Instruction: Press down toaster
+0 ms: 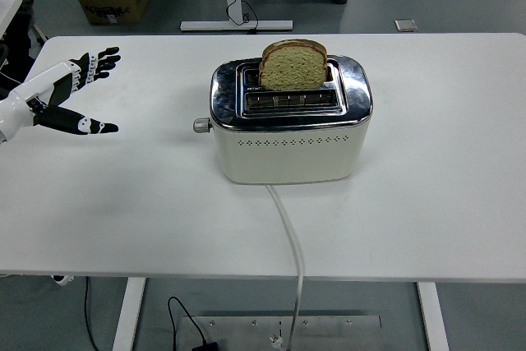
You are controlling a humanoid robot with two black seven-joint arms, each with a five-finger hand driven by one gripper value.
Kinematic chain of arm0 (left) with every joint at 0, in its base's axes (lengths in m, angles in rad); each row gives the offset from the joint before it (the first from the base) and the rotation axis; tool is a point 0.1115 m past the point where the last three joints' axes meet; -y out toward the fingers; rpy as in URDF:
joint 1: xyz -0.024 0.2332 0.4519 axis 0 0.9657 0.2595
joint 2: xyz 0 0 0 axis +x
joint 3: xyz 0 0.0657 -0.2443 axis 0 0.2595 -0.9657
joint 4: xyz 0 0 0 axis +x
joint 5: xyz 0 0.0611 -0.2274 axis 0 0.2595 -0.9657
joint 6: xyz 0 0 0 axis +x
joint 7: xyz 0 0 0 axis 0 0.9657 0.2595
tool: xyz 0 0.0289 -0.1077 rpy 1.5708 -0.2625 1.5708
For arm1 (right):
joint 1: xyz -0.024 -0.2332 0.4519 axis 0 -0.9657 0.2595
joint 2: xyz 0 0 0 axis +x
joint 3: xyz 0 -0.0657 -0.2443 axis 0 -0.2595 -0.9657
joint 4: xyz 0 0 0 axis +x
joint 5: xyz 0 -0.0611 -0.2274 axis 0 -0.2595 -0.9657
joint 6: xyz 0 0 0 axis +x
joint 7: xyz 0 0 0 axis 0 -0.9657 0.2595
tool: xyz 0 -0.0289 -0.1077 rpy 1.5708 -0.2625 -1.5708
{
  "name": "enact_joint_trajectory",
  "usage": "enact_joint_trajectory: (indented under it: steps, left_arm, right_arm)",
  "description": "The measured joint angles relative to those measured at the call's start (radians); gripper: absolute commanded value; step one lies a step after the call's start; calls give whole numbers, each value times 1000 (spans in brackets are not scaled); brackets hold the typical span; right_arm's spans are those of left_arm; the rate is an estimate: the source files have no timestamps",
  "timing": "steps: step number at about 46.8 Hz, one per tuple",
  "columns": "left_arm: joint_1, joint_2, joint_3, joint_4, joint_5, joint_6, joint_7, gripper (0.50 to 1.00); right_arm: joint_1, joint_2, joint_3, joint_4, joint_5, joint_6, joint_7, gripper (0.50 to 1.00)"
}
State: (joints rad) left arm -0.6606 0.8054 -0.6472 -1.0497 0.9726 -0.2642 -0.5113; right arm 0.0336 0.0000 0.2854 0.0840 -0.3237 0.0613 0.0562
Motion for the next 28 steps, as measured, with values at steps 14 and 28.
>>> enact_joint_trajectory:
  steps: [14, 28]
  left_arm:
    - [19, 26, 0, -82, 176, 6, -46, 1000]
    - [33, 5, 6, -96, 307, 9, -46, 1000]
  right_arm:
    - [0, 0, 0, 0, 0, 0, 1, 998]
    - [0, 0, 0, 0, 0, 0, 1, 998]
